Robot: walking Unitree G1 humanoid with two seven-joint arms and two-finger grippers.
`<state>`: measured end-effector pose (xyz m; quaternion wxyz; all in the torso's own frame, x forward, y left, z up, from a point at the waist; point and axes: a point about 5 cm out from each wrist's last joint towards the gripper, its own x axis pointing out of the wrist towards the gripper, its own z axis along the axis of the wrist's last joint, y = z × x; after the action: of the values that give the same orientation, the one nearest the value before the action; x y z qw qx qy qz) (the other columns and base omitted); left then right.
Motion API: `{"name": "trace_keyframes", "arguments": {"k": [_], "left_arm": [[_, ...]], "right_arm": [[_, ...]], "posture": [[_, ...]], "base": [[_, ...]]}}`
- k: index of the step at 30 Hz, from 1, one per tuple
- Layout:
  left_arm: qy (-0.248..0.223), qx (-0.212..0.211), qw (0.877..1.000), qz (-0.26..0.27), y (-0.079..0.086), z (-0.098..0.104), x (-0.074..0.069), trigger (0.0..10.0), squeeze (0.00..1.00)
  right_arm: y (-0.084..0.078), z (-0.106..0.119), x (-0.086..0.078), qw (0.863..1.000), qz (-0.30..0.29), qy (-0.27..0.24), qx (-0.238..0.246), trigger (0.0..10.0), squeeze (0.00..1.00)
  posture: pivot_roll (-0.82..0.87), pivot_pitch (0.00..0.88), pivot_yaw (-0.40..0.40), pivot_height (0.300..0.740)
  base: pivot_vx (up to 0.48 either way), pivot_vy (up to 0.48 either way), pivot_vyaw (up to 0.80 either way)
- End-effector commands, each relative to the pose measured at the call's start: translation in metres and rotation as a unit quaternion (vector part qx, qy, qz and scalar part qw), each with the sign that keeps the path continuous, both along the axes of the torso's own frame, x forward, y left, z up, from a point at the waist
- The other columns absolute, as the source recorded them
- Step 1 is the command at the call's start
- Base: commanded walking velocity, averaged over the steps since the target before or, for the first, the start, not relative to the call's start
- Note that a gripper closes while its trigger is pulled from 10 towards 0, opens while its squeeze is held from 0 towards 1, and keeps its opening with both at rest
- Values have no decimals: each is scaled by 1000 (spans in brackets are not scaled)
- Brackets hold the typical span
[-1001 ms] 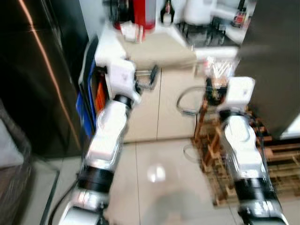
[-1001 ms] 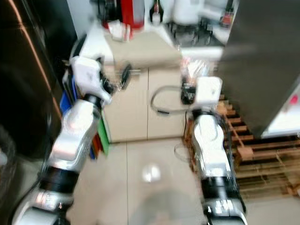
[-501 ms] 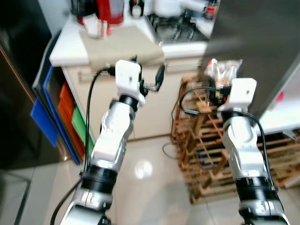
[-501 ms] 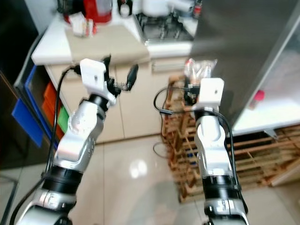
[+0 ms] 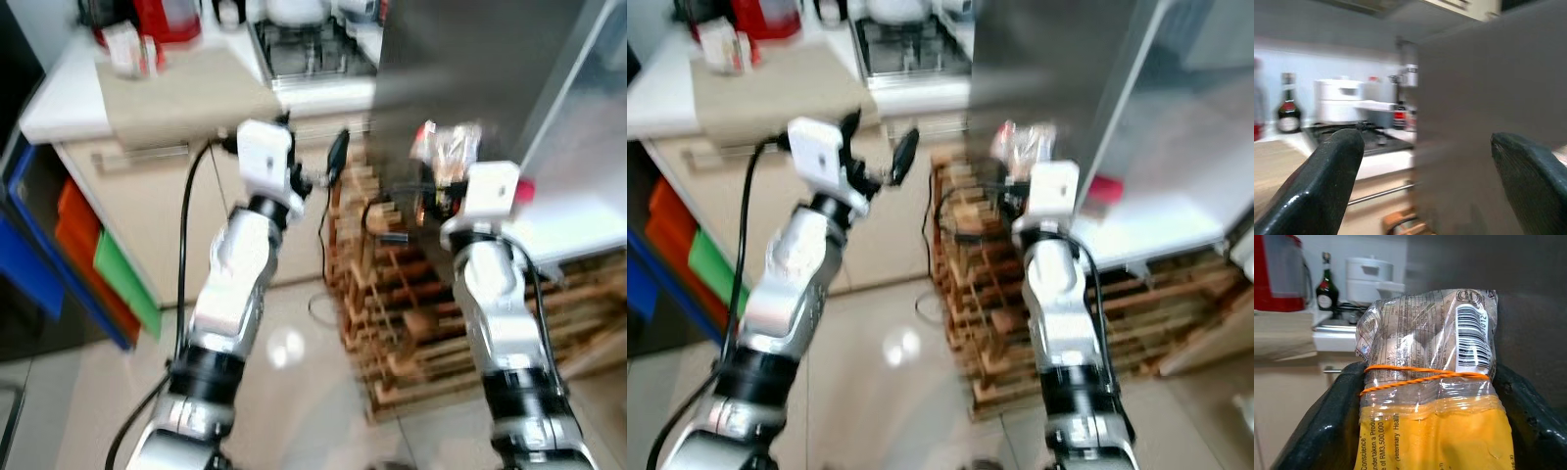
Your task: Restocking fridge
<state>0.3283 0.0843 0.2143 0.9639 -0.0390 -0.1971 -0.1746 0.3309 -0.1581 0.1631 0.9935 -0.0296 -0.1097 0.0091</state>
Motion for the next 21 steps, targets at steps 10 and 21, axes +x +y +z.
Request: {"name": "trace_keyframes", "arguments": {"k": [10,21], "left_arm": [[7,7,1000,14,3,0,3,10000,0],[5,21,1000,-4,-1,-3,2,10000,0]], "right_arm": [[3,7,2,1000,6,-12,1,0,0],[2,7,2,1000,5,-10,1,0,0]], "posture": [[-91,0,19,740],[-98,0,28,740]], "base": [[-241,-313,0],[-27,-204,0]]}}
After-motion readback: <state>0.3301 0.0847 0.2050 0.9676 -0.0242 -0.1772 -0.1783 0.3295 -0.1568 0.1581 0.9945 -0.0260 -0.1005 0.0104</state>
